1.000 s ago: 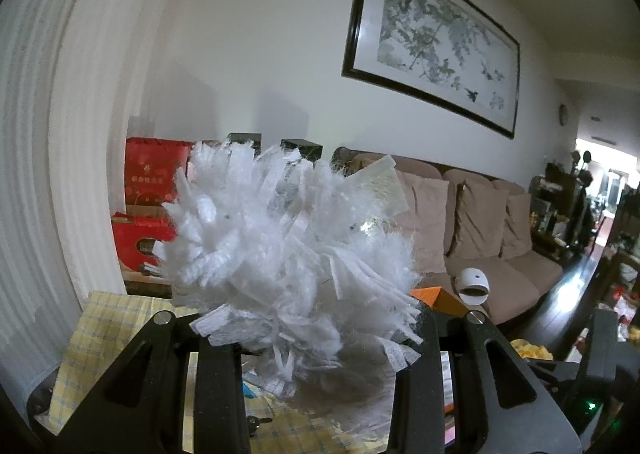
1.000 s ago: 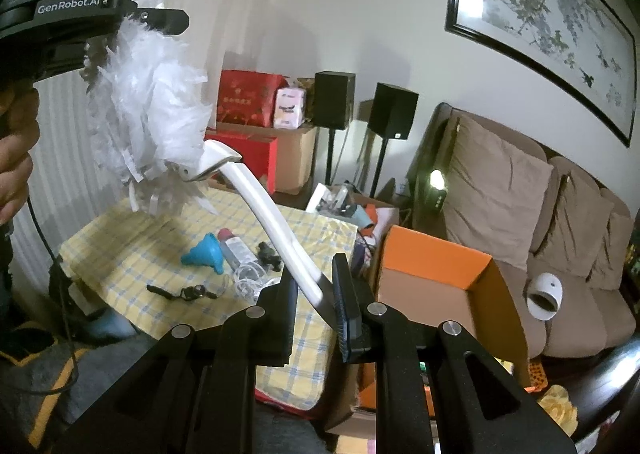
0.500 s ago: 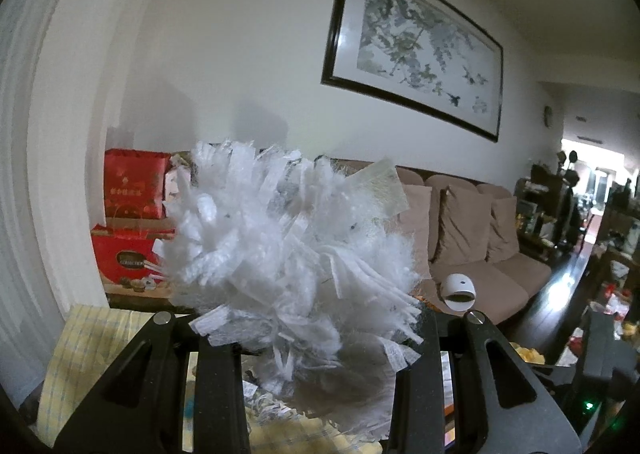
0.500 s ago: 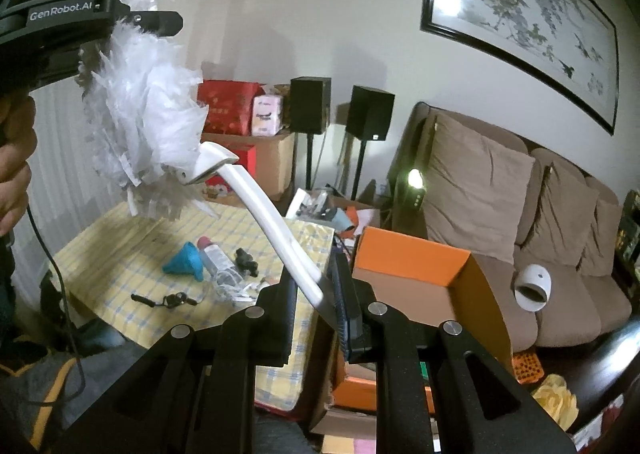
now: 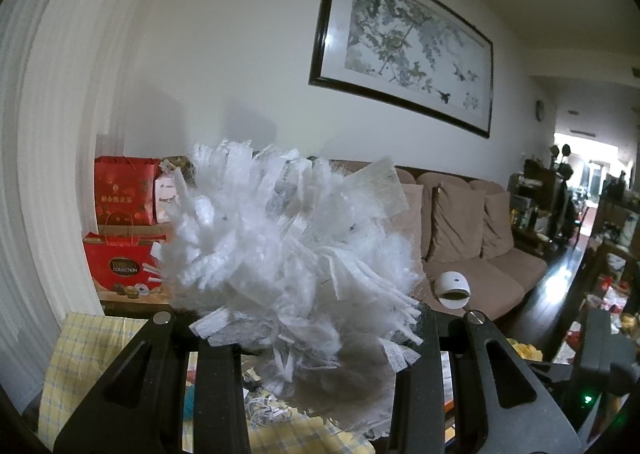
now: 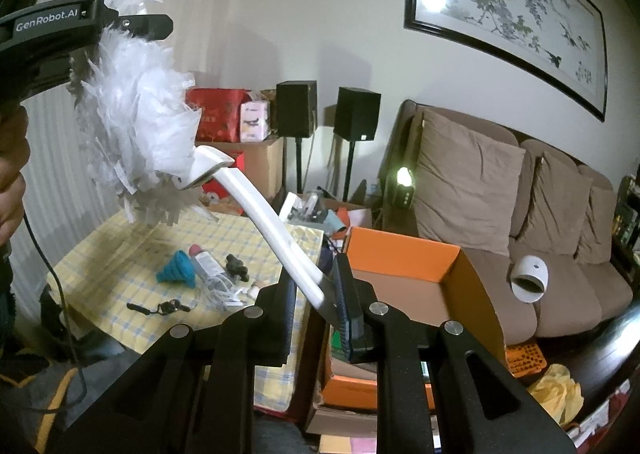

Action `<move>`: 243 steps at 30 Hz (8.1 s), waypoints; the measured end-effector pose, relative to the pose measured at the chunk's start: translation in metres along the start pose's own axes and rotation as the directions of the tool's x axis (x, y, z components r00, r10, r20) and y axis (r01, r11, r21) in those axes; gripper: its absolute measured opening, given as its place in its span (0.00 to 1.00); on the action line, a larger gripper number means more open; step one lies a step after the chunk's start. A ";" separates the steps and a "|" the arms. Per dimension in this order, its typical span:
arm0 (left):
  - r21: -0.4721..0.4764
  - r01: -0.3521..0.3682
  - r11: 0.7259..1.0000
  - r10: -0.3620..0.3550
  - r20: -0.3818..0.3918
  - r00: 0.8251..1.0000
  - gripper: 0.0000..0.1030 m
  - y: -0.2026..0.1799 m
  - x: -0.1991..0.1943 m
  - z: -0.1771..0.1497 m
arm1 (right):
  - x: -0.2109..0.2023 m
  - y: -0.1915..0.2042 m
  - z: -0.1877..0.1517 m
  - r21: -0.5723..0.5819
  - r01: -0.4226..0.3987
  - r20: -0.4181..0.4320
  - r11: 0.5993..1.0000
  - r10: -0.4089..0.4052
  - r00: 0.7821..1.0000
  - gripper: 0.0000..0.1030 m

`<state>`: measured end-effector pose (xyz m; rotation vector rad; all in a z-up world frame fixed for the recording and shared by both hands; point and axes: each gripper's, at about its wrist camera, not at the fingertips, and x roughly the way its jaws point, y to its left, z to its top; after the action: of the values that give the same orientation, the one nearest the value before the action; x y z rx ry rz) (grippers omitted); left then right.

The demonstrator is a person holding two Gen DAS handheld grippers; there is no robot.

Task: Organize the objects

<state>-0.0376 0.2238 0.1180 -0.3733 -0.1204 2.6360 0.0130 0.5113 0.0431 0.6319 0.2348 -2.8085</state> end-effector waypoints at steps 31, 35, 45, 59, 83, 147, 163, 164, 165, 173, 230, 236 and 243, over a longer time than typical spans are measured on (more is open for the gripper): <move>0.048 0.054 0.997 -0.053 -0.034 0.998 0.31 -0.027 0.025 0.019 | -0.008 -0.015 0.000 0.024 0.068 0.000 0.997 -0.068 0.998 0.16; 0.062 0.062 0.996 -0.060 -0.034 0.998 0.31 -0.032 0.026 0.019 | -0.010 -0.016 0.001 0.032 0.067 0.009 0.997 -0.067 0.998 0.15; 0.063 0.069 0.996 -0.067 -0.046 0.997 0.31 -0.034 0.030 0.018 | -0.011 -0.021 0.001 0.042 0.081 0.008 0.996 -0.081 0.997 0.15; 0.066 0.080 0.995 -0.077 -0.051 0.996 0.31 -0.042 0.035 0.020 | -0.007 -0.027 0.001 0.041 0.116 0.002 0.992 -0.117 0.993 0.15; 0.068 0.117 0.991 -0.113 -0.064 0.992 0.32 -0.061 0.049 0.018 | -0.013 -0.049 -0.002 0.087 0.160 0.004 0.983 -0.161 0.987 0.16; 0.092 0.135 0.987 -0.127 -0.083 0.988 0.32 -0.099 0.080 0.015 | -0.008 -0.082 -0.010 0.165 0.200 -0.060 0.966 -0.193 0.979 0.16; 0.098 0.137 0.986 -0.128 -0.089 0.988 0.32 -0.104 0.084 0.011 | -0.005 -0.085 -0.011 0.181 0.203 -0.076 0.962 -0.192 0.978 0.16; 0.098 0.136 0.986 -0.128 -0.090 0.988 0.32 -0.105 0.085 0.011 | -0.004 -0.085 -0.011 0.182 0.202 -0.078 0.962 -0.191 0.979 0.16; 0.099 0.136 0.986 -0.127 -0.089 0.988 0.32 -0.105 0.085 0.011 | -0.004 -0.086 -0.011 0.183 0.202 -0.081 0.962 -0.190 0.978 0.16; 0.102 0.135 0.986 -0.127 -0.084 0.988 0.32 -0.109 0.091 0.005 | 0.000 -0.089 -0.015 0.180 0.216 -0.098 0.960 -0.201 0.975 0.16; 0.069 0.190 0.979 -0.177 -0.166 0.970 0.31 -0.134 0.137 -0.010 | 0.016 -0.104 -0.030 0.144 0.258 -0.158 0.955 -0.235 0.959 0.14; 0.071 0.187 0.980 -0.173 -0.164 0.971 0.31 -0.135 0.136 -0.008 | 0.015 -0.103 -0.029 0.150 0.253 -0.152 0.956 -0.230 0.961 0.14; 0.079 0.179 0.981 -0.166 -0.155 0.974 0.31 -0.135 0.132 -0.007 | 0.014 -0.102 -0.028 0.153 0.243 -0.147 0.958 -0.221 0.964 0.14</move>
<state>-0.0880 0.4051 0.0999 -0.5013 0.0171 2.4234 -0.0163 0.6117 0.0218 0.8786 0.0993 -3.0399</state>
